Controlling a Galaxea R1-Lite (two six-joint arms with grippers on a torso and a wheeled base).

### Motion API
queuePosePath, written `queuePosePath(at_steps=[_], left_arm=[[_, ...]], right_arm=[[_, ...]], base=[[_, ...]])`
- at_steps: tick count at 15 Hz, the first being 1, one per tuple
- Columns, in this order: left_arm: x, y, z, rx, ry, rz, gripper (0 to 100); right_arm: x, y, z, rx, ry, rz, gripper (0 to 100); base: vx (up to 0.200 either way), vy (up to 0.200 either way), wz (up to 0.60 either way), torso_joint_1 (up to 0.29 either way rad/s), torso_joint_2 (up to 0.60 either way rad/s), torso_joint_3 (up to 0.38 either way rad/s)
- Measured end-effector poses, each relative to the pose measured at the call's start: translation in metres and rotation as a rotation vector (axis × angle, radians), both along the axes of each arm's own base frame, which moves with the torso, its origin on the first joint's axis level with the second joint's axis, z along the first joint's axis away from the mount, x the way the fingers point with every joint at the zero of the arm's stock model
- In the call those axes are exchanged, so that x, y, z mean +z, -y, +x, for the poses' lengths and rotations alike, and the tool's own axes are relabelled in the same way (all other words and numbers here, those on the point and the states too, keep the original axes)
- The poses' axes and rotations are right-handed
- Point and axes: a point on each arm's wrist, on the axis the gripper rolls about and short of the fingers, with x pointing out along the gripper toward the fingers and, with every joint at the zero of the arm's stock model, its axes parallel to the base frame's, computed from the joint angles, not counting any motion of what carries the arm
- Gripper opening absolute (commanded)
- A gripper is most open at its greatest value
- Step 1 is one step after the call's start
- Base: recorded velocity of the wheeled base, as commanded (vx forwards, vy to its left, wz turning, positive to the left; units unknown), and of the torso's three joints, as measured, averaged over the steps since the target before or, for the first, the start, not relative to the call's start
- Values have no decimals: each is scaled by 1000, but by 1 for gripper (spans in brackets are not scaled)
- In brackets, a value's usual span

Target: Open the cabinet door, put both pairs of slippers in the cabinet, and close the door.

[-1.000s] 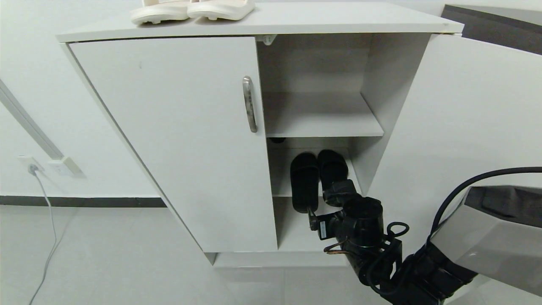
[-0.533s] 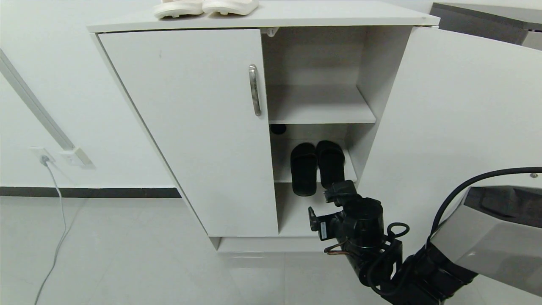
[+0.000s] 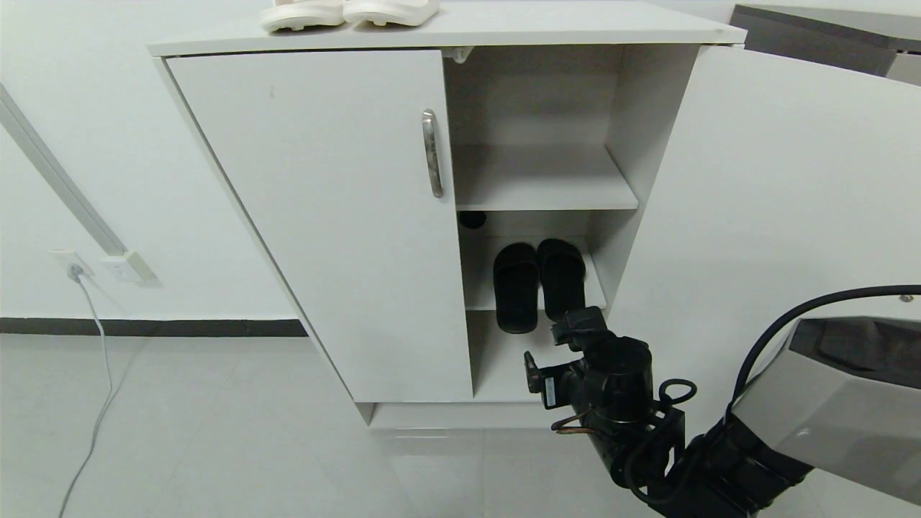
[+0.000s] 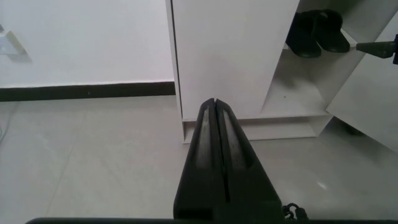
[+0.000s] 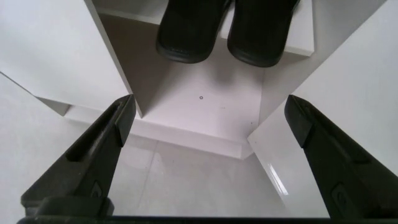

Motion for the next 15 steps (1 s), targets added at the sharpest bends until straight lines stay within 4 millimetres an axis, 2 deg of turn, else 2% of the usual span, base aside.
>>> queuePosePath(at_steps=[3,10,15], left_arm=[[0,0,0,0,-1,0,0],[0,0,0,0,0,4,0],[0,0,0,1,-1,3,0]], right_arm=[[0,0,0,-3,0,-1,100],[-1,0,-2,-1,1,-1,100],[-2,1,-2,-1,-2,-4,100]], base=[[0,0,0,2,1,32],[0,0,0,2,2,177],[0,0,0,1,1,26]])
